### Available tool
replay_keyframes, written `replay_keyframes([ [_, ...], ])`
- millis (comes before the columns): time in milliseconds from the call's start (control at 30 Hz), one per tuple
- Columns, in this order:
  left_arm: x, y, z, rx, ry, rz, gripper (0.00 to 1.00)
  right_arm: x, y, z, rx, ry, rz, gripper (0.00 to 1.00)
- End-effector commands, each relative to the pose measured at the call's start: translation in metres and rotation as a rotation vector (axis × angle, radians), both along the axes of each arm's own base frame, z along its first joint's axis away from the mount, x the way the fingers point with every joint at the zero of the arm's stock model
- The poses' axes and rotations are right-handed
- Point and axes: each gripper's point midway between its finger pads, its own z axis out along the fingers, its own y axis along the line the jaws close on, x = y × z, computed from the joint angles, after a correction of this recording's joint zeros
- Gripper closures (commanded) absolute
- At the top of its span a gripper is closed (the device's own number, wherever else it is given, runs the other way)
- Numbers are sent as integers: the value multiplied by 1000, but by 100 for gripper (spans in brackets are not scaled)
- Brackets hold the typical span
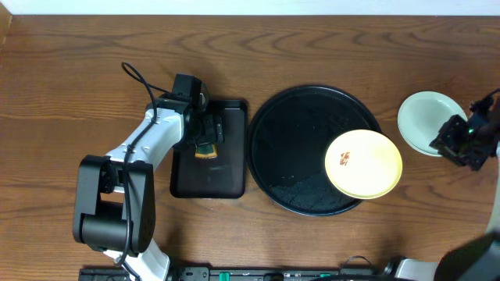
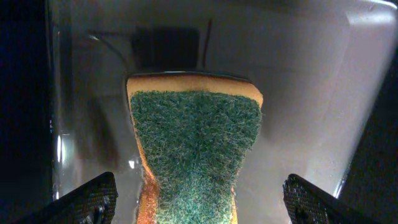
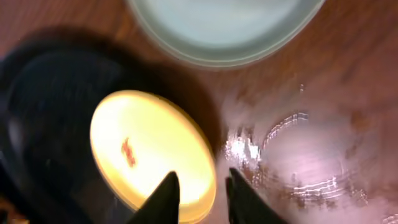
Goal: Clean dirty plates on tray and stack at the side
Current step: 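Move right gripper to the yellow plate rim and grip it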
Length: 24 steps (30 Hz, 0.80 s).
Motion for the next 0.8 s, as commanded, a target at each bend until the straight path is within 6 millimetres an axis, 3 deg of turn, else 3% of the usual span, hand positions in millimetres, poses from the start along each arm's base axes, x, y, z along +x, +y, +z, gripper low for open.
replay_keyframes([
  [0, -4, 2, -4, 12, 10, -1, 14, -14, 8, 23, -77, -11, -19, 78],
  [167, -4, 2, -4, 12, 10, -1, 14, -43, 26, 24, -168, 22, 48, 75],
  [333, -4, 2, -4, 12, 10, -1, 14, -66, 30, -4, -203, 100, 28, 70],
  [500, -4, 2, -4, 12, 10, -1, 14, -57, 34, -43, -168, 71, -10, 79],
  [767, -4, 2, -4, 12, 10, -1, 14, -51, 32, -81, -175, 22, -33, 80],
])
